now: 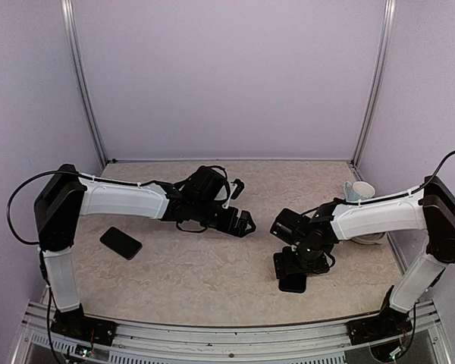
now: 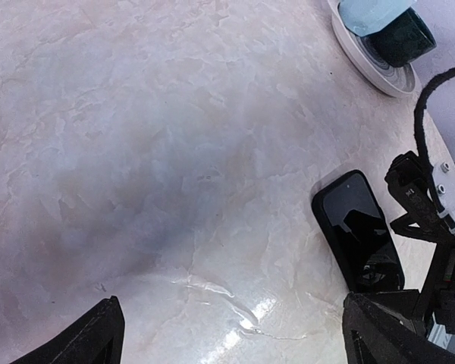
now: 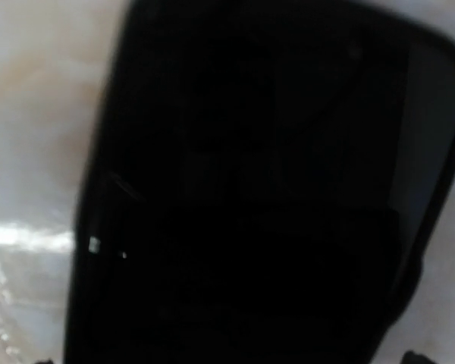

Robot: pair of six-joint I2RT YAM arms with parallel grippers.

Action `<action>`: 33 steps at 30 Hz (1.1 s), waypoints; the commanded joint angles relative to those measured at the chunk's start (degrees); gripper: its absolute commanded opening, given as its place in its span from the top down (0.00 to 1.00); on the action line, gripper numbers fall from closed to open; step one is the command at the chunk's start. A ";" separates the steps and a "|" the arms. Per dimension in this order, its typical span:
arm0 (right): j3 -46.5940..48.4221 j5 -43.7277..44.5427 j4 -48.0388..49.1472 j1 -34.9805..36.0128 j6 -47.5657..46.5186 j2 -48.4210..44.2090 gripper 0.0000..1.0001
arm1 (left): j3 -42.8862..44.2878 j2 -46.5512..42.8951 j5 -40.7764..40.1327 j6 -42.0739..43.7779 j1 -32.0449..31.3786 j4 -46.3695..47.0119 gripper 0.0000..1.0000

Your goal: Put the phone into the phone case

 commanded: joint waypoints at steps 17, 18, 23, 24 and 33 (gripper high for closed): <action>-3.90 -0.06 7.56 -3.22 -2.53 0.61 0.38 | -0.35 -0.62 -1.88 1.92 0.71 -0.74 0.01; -4.09 0.45 7.57 -4.25 -3.92 0.04 0.39 | -0.29 -0.63 -1.93 1.81 0.83 -0.68 0.01; -4.95 2.72 11.04 -11.86 -13.88 -0.17 0.40 | -1.66 -1.88 -5.01 -0.51 2.62 0.26 0.01; -5.08 2.47 12.45 -13.52 -16.20 0.12 0.40 | -2.21 -2.49 -6.37 -0.87 3.10 0.31 0.01; -2.11 -1.74 17.54 -24.12 -27.72 3.81 0.42 | -5.01 -6.47 -11.51 -1.76 9.21 -1.86 0.01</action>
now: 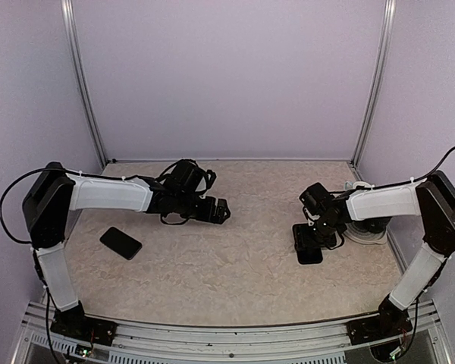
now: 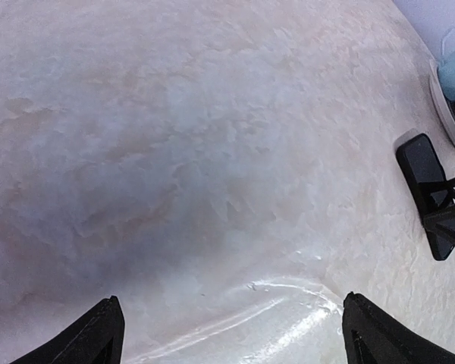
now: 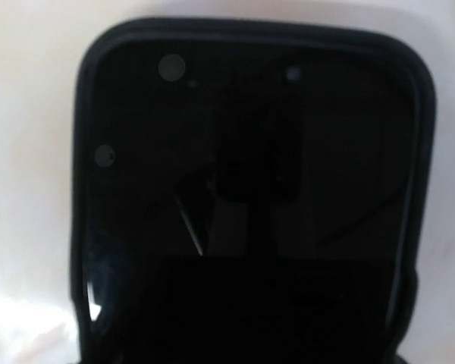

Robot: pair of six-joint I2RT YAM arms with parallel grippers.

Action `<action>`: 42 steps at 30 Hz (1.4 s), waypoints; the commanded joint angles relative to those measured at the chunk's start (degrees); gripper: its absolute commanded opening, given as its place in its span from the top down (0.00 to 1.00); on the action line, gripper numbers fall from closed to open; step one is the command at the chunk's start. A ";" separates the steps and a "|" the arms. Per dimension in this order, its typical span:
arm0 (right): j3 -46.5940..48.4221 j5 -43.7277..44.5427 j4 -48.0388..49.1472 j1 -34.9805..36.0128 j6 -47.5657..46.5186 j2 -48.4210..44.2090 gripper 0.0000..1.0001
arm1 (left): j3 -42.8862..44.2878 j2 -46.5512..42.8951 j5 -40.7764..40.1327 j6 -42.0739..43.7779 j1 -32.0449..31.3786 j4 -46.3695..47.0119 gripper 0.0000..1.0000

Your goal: Put the phone into the phone case

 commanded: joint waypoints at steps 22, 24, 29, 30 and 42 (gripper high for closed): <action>7.77 -6.65 1.84 -7.13 -11.48 -3.17 0.01 | 11.65 4.88 -16.28 5.52 15.13 -19.28 0.01; 7.97 -6.63 1.76 -7.13 -12.02 -4.73 0.01 | 15.29 8.81 -12.74 6.41 17.10 -22.15 0.01; 7.44 -6.11 1.08 -7.13 -12.64 -7.35 0.01 | 17.97 13.85 -10.43 8.11 18.47 -22.40 0.06; 7.42 -6.01 0.82 -7.13 -12.65 -7.50 0.01 | 18.45 14.51 -10.20 8.41 18.71 -22.27 0.07; 6.05 -5.30 -0.59 -7.13 -12.13 -11.07 0.01 | 14.49 16.86 4.64 8.69 22.34 -14.28 0.41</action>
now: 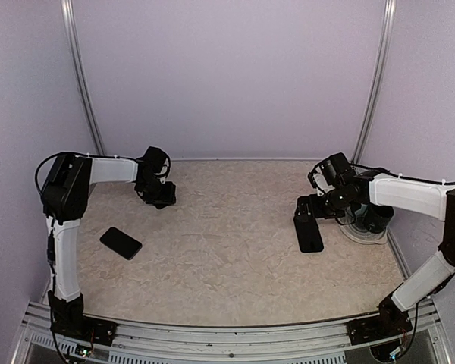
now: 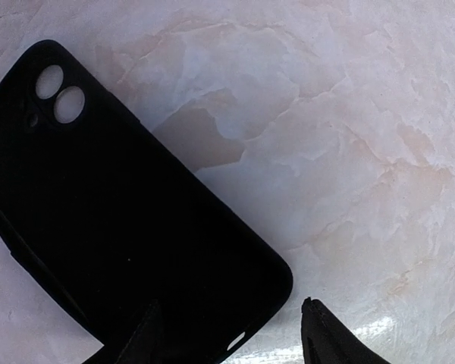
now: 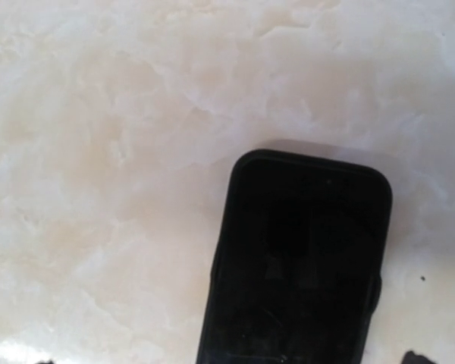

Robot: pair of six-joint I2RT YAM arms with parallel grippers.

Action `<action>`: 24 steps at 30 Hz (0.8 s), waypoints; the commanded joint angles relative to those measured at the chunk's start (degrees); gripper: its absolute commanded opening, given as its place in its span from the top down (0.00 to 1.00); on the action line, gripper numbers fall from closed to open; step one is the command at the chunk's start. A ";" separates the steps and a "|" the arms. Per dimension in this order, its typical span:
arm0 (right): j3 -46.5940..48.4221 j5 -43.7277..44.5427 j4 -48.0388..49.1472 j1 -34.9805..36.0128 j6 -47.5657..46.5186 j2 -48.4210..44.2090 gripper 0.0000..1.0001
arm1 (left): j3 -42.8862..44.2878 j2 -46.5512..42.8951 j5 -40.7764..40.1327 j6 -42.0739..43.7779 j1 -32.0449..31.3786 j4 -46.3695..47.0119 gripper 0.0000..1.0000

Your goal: Put the phone into the phone case

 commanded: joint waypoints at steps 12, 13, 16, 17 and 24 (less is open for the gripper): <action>-2.71 -0.60 1.86 -0.43 -0.01 -9.18 0.01 | -4.68 -0.81 12.34 8.52 -8.94 -1.91 0.93; -3.13 -2.11 2.14 -0.42 0.07 -9.62 0.01 | -5.22 -0.93 12.52 8.00 -10.51 -1.64 1.00; -3.95 -4.44 2.46 -0.40 -0.02 -10.38 0.01 | -6.41 -2.02 14.01 6.83 -17.62 0.02 1.00; -3.98 -4.70 2.21 -0.42 0.01 -10.53 0.01 | -5.78 -2.13 14.29 6.78 -20.44 -0.71 1.00; -6.61 -4.39 3.51 -0.42 0.34 -15.53 0.01 | -2.07 -1.38 15.49 12.16 -37.42 -10.74 1.00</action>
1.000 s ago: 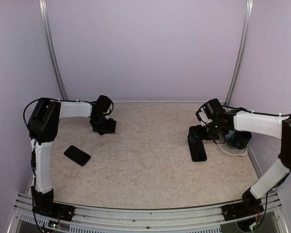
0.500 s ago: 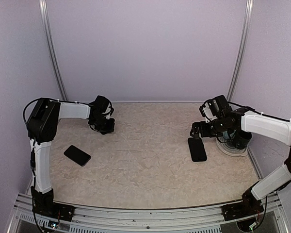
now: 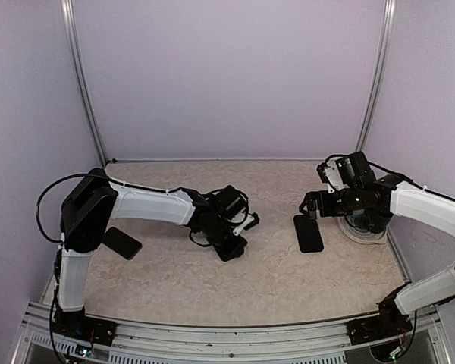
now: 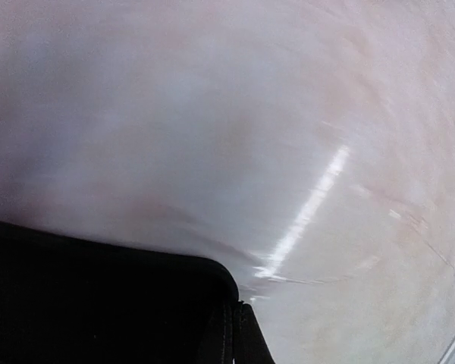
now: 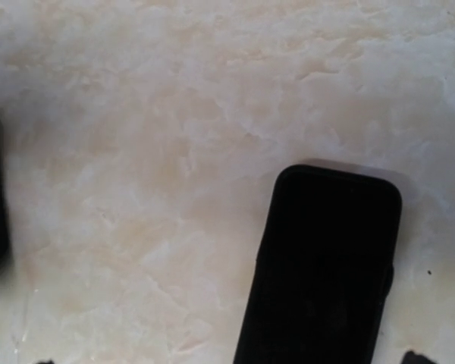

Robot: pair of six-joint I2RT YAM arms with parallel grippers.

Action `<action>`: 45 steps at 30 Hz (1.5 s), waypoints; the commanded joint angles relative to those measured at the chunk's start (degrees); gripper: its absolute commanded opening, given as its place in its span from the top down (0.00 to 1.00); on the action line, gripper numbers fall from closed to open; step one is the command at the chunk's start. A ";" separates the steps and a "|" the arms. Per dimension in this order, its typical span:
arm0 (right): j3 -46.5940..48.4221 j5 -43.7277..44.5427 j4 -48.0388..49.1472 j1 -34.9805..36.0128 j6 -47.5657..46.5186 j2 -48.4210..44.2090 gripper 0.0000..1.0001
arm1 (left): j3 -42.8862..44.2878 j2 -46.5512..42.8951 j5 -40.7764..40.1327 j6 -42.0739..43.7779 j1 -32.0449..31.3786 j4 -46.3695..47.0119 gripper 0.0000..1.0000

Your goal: Put the phone into the phone case

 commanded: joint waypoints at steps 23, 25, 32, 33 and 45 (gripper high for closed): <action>-3.42 -3.11 2.41 -0.40 0.72 -6.22 0.01 | -1.70 -5.15 6.63 23.59 -14.68 -16.98 0.77; -3.52 -3.09 2.32 -0.40 0.67 -6.14 0.01 | -1.30 -5.35 7.57 23.02 -14.65 -16.31 0.55; -4.10 -4.20 2.95 -0.40 0.95 -7.06 0.01 | -1.01 -12.79 -1.28 7.96 -11.91 0.60 0.27; -4.42 -4.40 3.50 -0.41 0.95 -7.24 0.01 | -2.10 -14.78 -4.57 3.57 -10.25 4.44 0.21; -7.90 7.54 15.31 -0.66 4.72 -11.90 0.01 | -27.15 -45.53 -66.26 -62.48 6.56 -4.05 0.01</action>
